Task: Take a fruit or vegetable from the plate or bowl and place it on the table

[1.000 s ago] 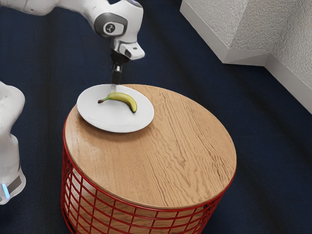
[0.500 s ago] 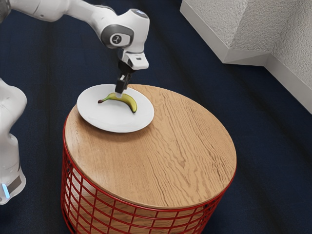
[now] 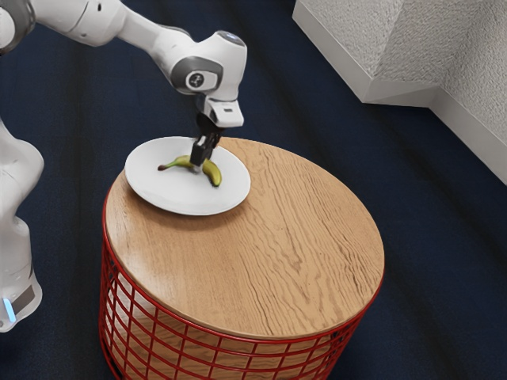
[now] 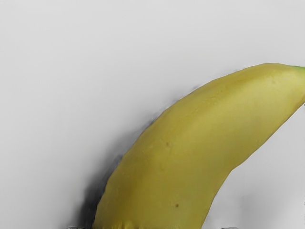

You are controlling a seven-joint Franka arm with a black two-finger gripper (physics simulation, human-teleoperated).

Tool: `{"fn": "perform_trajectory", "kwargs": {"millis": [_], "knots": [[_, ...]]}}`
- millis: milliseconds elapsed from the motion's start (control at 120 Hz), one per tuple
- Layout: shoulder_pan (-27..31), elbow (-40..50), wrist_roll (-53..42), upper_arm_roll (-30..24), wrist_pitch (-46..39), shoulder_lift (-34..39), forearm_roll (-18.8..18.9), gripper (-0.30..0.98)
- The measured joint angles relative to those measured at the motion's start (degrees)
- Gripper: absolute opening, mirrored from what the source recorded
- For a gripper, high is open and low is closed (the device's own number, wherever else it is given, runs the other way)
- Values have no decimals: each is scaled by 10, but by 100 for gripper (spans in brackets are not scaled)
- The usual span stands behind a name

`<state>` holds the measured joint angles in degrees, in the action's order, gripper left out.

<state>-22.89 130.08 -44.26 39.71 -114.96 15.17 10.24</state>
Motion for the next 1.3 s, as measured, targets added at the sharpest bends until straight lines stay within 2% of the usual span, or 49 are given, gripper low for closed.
{"fn": "perform_trajectory", "kwargs": {"millis": [92,192,433,592,758,1050,1183,1267,1300], "knots": [[1,-1,-7,0,-8,-4,-20,28],[2,-1,-13,0,-16,-5,-31,21],[2,-10,-22,-10,-33,-6,-52,21],[8,-67,-26,-77,-38,-24,-65,18],[-1,-168,-27,-146,-41,-99,-93,18],[-74,-226,-19,-156,-43,-168,-134,16],[-104,-229,-17,-145,-41,-172,-153,45],[-105,-233,-7,-135,-40,-168,-213,56],[-104,-243,9,-134,-38,-156,-213,58]]}}
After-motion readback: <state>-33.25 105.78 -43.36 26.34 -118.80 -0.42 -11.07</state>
